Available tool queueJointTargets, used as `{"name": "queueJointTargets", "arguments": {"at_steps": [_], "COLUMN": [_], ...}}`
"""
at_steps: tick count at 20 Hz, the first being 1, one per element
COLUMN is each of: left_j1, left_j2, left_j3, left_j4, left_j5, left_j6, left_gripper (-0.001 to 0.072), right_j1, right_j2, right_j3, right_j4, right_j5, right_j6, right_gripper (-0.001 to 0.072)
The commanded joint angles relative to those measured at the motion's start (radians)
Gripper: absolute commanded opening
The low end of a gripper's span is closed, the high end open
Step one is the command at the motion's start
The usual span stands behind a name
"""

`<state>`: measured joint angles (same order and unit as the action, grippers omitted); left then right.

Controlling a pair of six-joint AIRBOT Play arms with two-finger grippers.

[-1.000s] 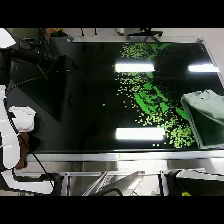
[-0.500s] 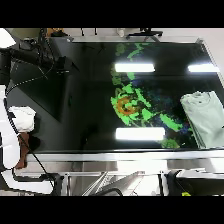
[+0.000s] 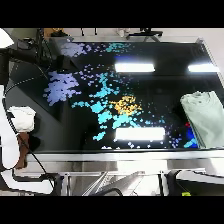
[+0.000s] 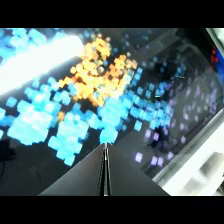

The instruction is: Fold the shirts.

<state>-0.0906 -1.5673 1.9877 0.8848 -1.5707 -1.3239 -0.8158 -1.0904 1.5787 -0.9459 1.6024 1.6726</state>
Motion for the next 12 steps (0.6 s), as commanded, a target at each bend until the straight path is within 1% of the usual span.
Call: {"name": "queueJointTargets", "arguments": {"at_steps": [1, 3, 4, 7, 9, 12], "left_j1": [0.008, 0.004, -0.005, -0.026, -0.022, 0.008], "left_j2": [0.066, 0.194, 0.276, 0.544, 0.693, 0.825], "left_j3": [-0.132, -0.376, -0.524, -0.967, -1.178, -1.331], "left_j4": [-0.057, -0.101, -0.097, -0.092, -0.092, -0.093], "left_j5": [-0.012, 0.030, 0.056, 0.142, 0.195, 0.196], "left_j6": [0.018, 0.053, 0.058, 0.062, 0.063, 0.063], "left_gripper": [0.0019, 0.0019, 0.0019, 0.0019, 0.0019, 0.0019], "right_j1": [0.193, 0.336, 0.406, 0.609, 0.705, 0.784], "right_j2": [0.161, 0.299, 0.368, 0.550, 0.608, 0.623], "right_j3": [-0.172, -0.380, -0.490, -0.795, -0.898, -0.922], "right_j4": [0.040, 0.041, 0.041, 0.042, 0.042, 0.043], "right_j5": [-0.134, -0.212, -0.243, -0.327, -0.357, -0.367], "right_j6": [-0.107, -0.147, -0.159, -0.158, -0.158, -0.159], "right_gripper": [0.0019, 0.0019, 0.0019, 0.0019, 0.0019, 0.0019]}}
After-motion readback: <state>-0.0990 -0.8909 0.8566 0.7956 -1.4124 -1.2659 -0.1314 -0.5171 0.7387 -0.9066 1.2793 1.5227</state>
